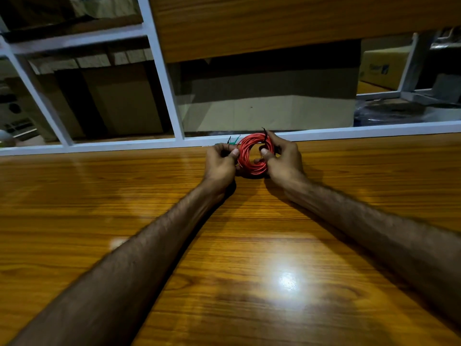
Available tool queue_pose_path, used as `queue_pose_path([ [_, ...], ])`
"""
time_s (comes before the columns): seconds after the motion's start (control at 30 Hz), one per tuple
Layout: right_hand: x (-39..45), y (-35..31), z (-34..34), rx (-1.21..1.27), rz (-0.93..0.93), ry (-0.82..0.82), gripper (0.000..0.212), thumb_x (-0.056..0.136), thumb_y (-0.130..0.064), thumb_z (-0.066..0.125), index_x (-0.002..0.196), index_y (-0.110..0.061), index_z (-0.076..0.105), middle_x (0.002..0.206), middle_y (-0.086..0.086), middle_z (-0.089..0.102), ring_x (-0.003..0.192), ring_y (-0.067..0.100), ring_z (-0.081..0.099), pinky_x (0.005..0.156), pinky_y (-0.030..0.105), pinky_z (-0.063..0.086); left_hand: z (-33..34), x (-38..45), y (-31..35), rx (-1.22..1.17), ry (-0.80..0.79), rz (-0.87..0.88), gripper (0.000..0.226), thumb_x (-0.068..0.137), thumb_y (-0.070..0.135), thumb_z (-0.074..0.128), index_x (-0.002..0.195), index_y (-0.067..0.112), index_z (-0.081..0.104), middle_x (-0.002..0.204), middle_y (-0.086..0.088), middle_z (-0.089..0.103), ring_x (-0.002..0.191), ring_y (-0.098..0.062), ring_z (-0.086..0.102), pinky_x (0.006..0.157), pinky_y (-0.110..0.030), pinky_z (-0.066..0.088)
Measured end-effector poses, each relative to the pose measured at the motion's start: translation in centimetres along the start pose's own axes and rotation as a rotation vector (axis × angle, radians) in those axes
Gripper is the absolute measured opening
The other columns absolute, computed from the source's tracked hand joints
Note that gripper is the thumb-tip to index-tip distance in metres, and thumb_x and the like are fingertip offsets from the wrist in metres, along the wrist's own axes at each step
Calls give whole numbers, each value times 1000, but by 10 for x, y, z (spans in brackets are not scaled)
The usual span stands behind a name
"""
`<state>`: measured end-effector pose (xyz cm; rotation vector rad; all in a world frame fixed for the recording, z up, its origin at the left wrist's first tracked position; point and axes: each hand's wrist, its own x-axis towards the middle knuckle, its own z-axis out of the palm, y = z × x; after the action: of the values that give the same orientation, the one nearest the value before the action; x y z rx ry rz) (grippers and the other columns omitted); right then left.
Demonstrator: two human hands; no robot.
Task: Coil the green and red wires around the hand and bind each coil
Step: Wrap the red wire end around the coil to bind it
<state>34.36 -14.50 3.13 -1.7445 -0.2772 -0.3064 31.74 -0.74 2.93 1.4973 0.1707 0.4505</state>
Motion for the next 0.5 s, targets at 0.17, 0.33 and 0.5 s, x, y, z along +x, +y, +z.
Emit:
queue_pose_path([
  [0.17, 0, -1, -2, -48, 22, -29, 53, 102, -9, 57, 152, -20, 45, 152, 4, 52, 140, 24, 48, 107, 44, 51, -1, 4, -4, 127, -17, 83, 23, 109, 3, 45, 92, 12, 58, 91, -6, 63, 75, -18, 62, 57, -27, 50],
  [0.33, -1, -2, -2, -70, 82, -85, 43, 103, -15, 58, 145, -20, 54, 140, 3, 62, 124, 23, 61, 95, 46, 59, -6, 4, -2, 212, 7, 155, 23, 106, 4, 47, 93, 20, 59, 94, -6, 65, 88, -27, 68, 76, -51, 60],
  [0.5, -3, -4, -2, -74, 95, -94, 38, 102, -16, 60, 140, -19, 59, 132, 2, 66, 118, 22, 64, 93, 45, 60, -7, 0, 7, 238, 10, 219, 22, 100, -4, 54, 91, 14, 63, 94, -9, 67, 93, -31, 71, 78, -50, 64],
])
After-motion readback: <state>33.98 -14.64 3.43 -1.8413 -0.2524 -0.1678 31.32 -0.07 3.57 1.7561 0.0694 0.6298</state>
